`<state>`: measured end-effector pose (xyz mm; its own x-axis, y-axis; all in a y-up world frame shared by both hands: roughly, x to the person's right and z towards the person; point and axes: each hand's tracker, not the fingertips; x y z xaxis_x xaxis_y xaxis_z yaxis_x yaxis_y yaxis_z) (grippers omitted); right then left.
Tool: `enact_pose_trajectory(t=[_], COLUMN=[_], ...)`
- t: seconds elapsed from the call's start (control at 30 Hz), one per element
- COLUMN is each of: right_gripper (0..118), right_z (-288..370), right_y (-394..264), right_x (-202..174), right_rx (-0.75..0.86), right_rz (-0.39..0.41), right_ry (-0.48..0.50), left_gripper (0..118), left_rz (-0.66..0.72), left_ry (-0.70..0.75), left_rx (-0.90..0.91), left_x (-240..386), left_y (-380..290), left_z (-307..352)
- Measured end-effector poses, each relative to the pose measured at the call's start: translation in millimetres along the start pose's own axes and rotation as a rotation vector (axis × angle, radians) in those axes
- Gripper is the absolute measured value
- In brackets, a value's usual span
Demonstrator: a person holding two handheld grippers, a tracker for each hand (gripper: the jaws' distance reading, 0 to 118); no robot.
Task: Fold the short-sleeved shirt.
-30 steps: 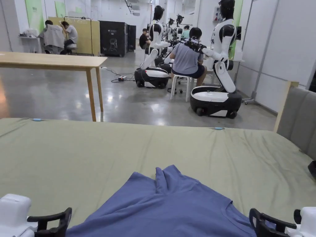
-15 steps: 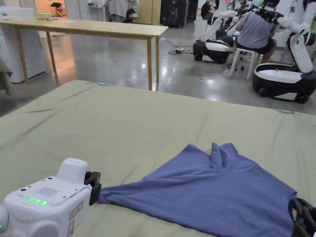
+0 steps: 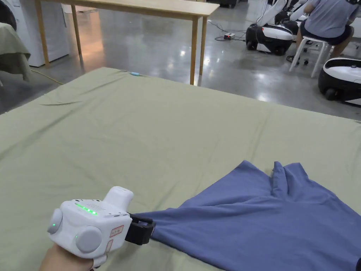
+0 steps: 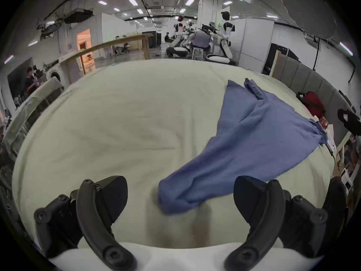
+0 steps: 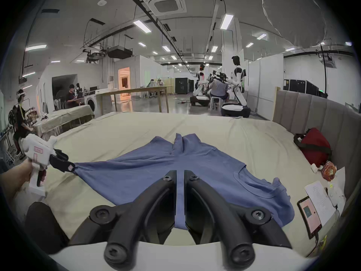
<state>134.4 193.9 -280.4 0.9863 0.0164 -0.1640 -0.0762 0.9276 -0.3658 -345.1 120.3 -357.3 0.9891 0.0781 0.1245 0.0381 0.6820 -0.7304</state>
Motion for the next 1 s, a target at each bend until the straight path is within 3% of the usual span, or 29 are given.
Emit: enact_pose_trajectory(t=[0.03, 0.07, 0.13, 0.17, 0.33, 0.47, 0.5, 0.57, 0.6, 0.67, 0.77, 0.87, 0.9, 0.93, 0.97, 1.0], right_gripper=[9, 9, 9, 9, 9, 10, 21, 108, 118, 117, 110, 110, 107, 91, 70, 43], right_z=[-5, -10, -20, -25, -88, -202, -234, -291, -322, -364, -400, -411, -407, -402, -388, -380], right_y=[0, 1, 7, 11, 49, 76, 80, 86, 85, 74, 62, 38, 39, 44, 46, 50], right_x=[2, 4, 12, 18, 53, 90, 96, 108, 114, 124, 124, 125, 126, 127, 124, 118], right_rx=[-0.009, -0.018, -0.024, -0.025, -0.088, -0.247, -0.259, -0.335, -0.413, -0.529, -0.543, -0.640, -0.616, -0.587, -0.566, -0.539], right_rz=[-0.004, -0.008, -0.035, -0.046, 0.007, 0.034, 0.048, 0.051, 0.037, -0.026, 0.071, 0.085, 0.047, -0.038, -0.065, -0.002], right_ry=[-0.001, -0.005, -0.019, -0.020, -0.062, -0.085, -0.098, -0.102, -0.093, -0.033, -0.079, -0.110, -0.093, -0.068, -0.068, -0.100], left_gripper=[104, 90, 31, 10, 2, 2, 2, 2, 2, 2, 2, 2, 2, 2, 2, 2], left_rz=[-0.005, -0.012, -0.020, -0.036, -0.060, -0.051, -0.052, -0.051, -0.053, -0.053, -0.040, -0.043, -0.047, -0.052, -0.058, -0.061], left_ry=[-0.015, -0.024, -0.051, -0.068, -0.050, -0.068, -0.065, -0.083, -0.078, -0.073, -0.073, -0.067, -0.067, -0.060, -0.052, -0.044], left_rx=[-0.022, -0.044, -0.070, -0.042, -0.024, 0.071, 0.104, 0.097, 0.103, 0.103, 0.099, 0.084, 0.077, 0.075, 0.071, 0.065], left_x=[0, -5, -4, -1, 9, 24, 29, 33, 37, 40, 40, 41, 41, 42, 42, 42], left_y=[2, 3, 4, 5, 14, 27, 28, 33, 33, 36, 36, 37, 38, 39, 41, 40], left_z=[-9, -20, -28, -24, 1, 36, 41, 45, 46, 45, 40, 35, 33, 32, 31, 29])
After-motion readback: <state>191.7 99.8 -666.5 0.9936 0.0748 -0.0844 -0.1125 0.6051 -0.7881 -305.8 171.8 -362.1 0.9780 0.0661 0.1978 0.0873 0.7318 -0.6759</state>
